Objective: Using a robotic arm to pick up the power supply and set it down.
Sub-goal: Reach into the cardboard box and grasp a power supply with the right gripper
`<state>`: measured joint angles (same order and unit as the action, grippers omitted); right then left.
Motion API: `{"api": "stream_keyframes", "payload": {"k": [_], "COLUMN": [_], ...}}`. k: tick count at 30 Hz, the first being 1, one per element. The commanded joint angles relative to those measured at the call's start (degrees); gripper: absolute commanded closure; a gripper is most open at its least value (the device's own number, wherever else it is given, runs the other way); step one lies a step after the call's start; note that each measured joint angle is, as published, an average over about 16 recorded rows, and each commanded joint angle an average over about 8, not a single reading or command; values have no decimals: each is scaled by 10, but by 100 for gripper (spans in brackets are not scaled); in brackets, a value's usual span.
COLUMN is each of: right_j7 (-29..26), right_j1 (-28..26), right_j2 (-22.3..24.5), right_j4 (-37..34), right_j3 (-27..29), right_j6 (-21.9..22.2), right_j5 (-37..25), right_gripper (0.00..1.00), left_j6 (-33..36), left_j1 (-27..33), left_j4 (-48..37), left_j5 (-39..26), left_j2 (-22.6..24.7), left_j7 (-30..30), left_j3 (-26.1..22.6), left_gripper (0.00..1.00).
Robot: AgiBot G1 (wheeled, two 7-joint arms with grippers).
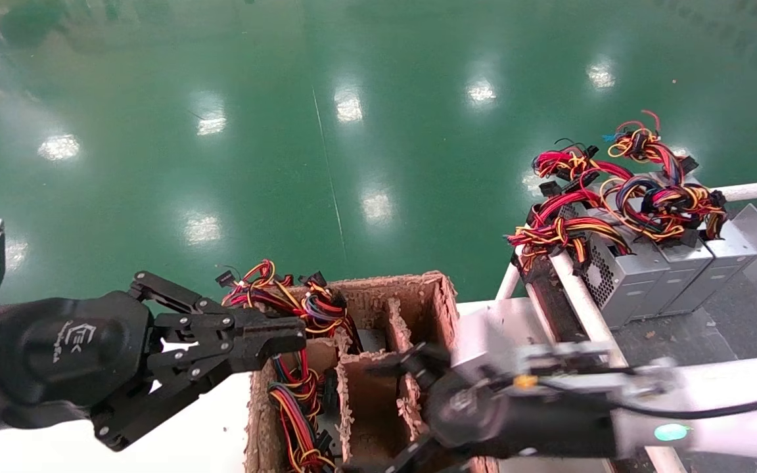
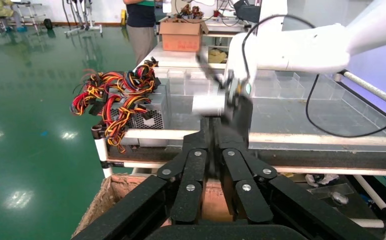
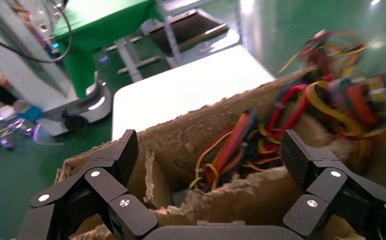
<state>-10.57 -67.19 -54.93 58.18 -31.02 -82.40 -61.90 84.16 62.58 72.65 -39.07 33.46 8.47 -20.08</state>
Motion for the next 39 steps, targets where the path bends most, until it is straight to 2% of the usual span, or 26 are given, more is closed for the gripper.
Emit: {"api": "stream_keyframes", "payload": {"k": [1, 7, 20, 39], "right_j7": [7, 24, 60, 99], "right_j1": [-7, -31, -77, -115], "right_j2": [-24, -84, -162, -209], "right_j4": [-22, -87, -203, -309], "right_j3": [-13, -42, -68, -81], "right_j6": [-1, 5, 24, 30], "right_j5": [-14, -52, -94, -113], "right_gripper": [27, 100, 100, 100], "left_j6": [0, 0, 0, 0], "left_j1": [0, 0, 0, 0], "left_j4": [0, 0, 0, 0], "left_j5": [0, 0, 0, 0], "left_j2": [0, 0, 0, 0], "left_j7": [0, 0, 0, 0], "left_j3": [0, 0, 0, 0], "left_gripper": [0, 0, 0, 0]}}
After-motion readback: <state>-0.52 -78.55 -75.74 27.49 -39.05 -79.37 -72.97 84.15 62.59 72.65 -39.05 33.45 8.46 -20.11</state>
